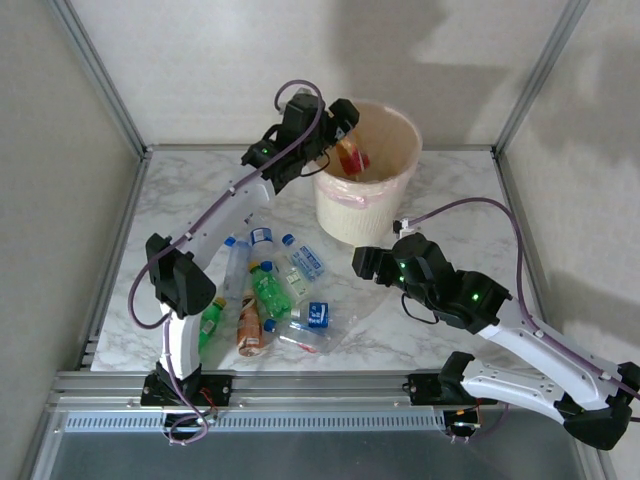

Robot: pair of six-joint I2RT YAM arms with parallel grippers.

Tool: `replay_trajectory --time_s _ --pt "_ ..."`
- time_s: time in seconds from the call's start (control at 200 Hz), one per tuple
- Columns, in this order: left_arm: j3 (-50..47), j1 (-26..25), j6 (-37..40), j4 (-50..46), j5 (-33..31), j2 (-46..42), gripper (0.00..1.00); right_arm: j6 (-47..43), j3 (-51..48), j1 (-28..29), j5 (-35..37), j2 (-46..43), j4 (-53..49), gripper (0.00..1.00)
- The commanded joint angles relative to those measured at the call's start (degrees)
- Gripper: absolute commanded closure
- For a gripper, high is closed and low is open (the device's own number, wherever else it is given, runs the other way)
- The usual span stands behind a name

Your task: Put the plastic bottles in the bin

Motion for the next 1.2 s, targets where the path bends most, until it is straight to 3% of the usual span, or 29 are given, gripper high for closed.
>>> replay_trajectory --time_s 0.0,0.18,0.295,0.426,0.621,0.886,0.966,1.192 --pt "2.60 -0.38 2.68 -1.41 -1.28 -1.81 0.06 -0.63 0.17 -0.07 -0.58 0.56 0.49 0.20" --pt "0.31 -0.42 7.16 -7.10 -8.74 -7.49 0.06 -4.06 1.92 1.09 -4.58 2.60 3.94 0.18" --pt "-13.53 0.09 7.98 -6.97 -14.89 -17.25 0.05 -6.41 3.48 2.38 -6.75 4.93 5.81 0.16" --pt "-29.85 3.10 6.86 -6.74 -16.60 -30.03 0.07 -8.26 5.12 3.37 -7.32 8.31 6.77 0.16" --pt "-42.43 5.25 10.42 -17.39 -20.96 -44.12 0.07 -8.34 5.49 3.52 -4.16 10.33 7.42 0.15" --pt "-61.41 3.49 6.89 -34.97 -20.49 -56.61 0.06 -5.00 5.95 2.09 1.87 11.46 6.59 0.05" --pt "-66.27 3.32 4.56 -36.87 -18.64 -59.05 0.01 -4.49 6.26 0.59 1.27 12.03 6.60 0.04" --pt "-74.54 2.26 1.65 -39.61 -17.98 -59.97 0.00 -4.44 6.87 -2.32 -0.39 12.04 7.20 0.03"
